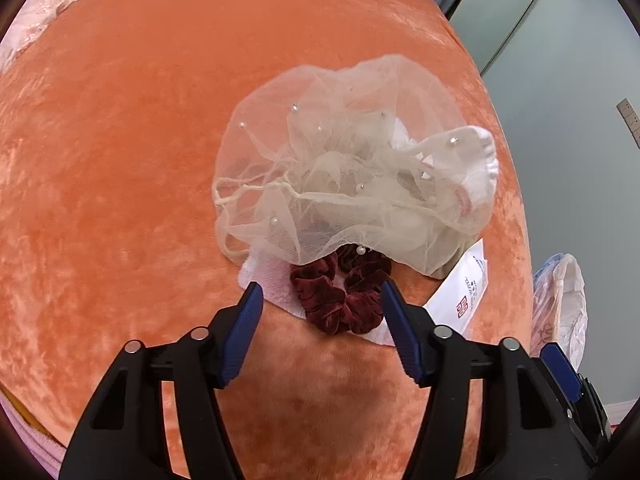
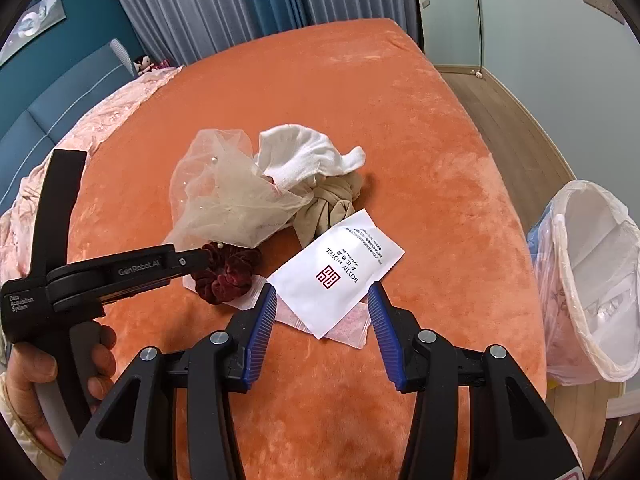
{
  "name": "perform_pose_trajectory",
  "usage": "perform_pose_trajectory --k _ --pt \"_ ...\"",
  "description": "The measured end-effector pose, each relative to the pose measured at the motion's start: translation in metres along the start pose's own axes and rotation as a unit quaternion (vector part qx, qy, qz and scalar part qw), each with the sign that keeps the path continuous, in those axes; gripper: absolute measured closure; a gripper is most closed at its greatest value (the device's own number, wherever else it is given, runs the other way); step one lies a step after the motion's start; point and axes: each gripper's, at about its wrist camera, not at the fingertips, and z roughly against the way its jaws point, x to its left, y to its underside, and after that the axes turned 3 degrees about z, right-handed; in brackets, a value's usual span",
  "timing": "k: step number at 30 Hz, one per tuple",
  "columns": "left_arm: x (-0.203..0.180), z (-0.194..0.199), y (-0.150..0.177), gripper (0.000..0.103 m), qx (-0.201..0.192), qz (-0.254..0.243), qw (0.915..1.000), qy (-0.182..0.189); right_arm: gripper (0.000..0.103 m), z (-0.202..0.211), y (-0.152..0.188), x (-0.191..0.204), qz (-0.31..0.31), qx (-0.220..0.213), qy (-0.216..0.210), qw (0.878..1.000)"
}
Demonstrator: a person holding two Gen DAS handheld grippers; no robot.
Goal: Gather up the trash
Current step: 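Grasp the dark red scrunchie with the left tool while the right grasps the sheer veil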
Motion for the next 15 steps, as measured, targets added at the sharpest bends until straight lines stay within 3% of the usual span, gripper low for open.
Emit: perform_pose_trajectory --k 2,6,15 --pt "0.0 -0.01 -0.002 0.055 0.01 -0.001 1.0 0.0 0.056 -0.008 -0.002 0.0 0.0 0.007 0.001 1.0" --pt "0.003 -0.027 -0.005 0.085 0.026 -0.004 0.9996 0.0 0.056 -0.019 -0.01 0.003 0.001 0.014 -0.004 1.0" --pt "0.021 -0.006 -0.008 0.091 0.01 0.009 0.9997 0.022 0.056 -0.038 -0.053 0.038 0.028 -0.001 -0.038 0.999"
